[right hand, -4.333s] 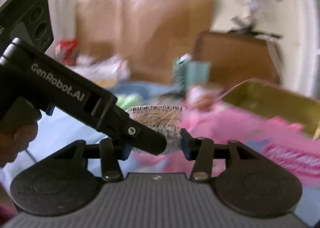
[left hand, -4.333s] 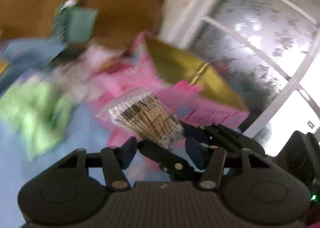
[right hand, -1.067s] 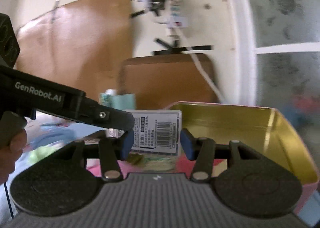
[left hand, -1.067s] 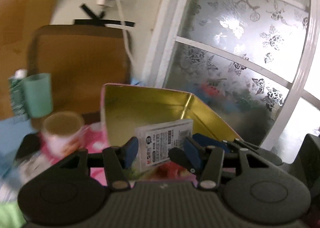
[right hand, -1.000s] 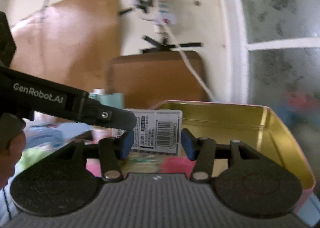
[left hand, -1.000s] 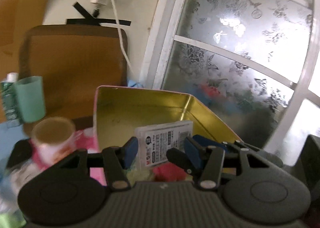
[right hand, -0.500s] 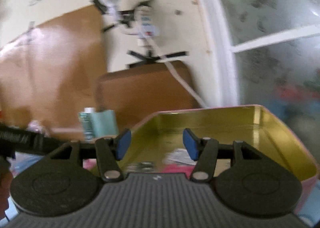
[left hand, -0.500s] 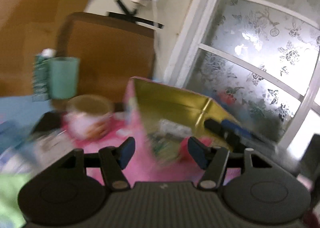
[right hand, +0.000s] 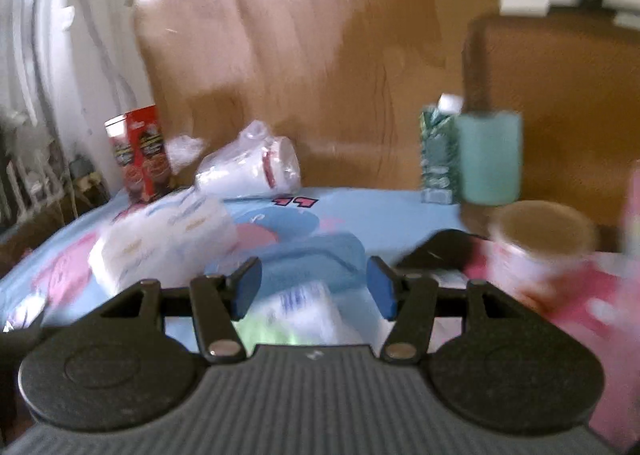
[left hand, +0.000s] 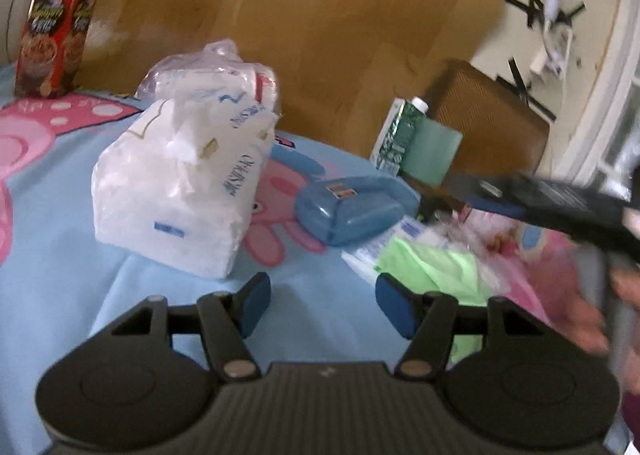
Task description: Organize soft objects
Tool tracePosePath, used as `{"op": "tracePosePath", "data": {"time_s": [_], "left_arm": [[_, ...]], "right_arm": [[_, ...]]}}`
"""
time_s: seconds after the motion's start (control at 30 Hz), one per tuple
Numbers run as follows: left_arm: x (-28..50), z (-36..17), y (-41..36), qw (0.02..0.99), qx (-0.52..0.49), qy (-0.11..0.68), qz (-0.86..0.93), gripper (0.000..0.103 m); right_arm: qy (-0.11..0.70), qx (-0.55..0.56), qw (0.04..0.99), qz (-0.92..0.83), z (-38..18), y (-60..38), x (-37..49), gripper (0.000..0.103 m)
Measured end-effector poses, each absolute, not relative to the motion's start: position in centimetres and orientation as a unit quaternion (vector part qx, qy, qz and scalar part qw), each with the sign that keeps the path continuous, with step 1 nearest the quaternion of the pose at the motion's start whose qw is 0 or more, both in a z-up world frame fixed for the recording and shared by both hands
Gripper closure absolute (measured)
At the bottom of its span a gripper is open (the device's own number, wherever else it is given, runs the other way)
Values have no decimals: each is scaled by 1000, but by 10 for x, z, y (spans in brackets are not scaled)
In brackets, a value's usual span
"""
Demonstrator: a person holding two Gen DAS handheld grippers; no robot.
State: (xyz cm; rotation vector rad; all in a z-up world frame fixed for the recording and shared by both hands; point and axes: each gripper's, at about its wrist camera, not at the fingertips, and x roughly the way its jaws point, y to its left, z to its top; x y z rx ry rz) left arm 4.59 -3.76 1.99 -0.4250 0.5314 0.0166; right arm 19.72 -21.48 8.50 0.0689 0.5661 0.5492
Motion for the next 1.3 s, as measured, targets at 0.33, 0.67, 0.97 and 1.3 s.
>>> {"op": "tracePosePath", "data": {"time_s": [0.33, 0.67, 0.97, 1.3], "left_arm": [[46, 20, -47, 946, -189, 263, 21, 41], [46, 21, -42, 946, -189, 261, 23, 29], [22, 23, -44, 942, -199, 266, 37, 24], [9, 24, -50, 944, -179, 272, 56, 24]], "right_arm": [[427, 84, 865, 251, 55, -179, 289, 41], [375, -81, 863, 330, 71, -136, 222, 39], [379, -109, 854, 340, 70, -112, 210, 38], [401, -55, 861, 306, 72, -120, 214, 37]]}}
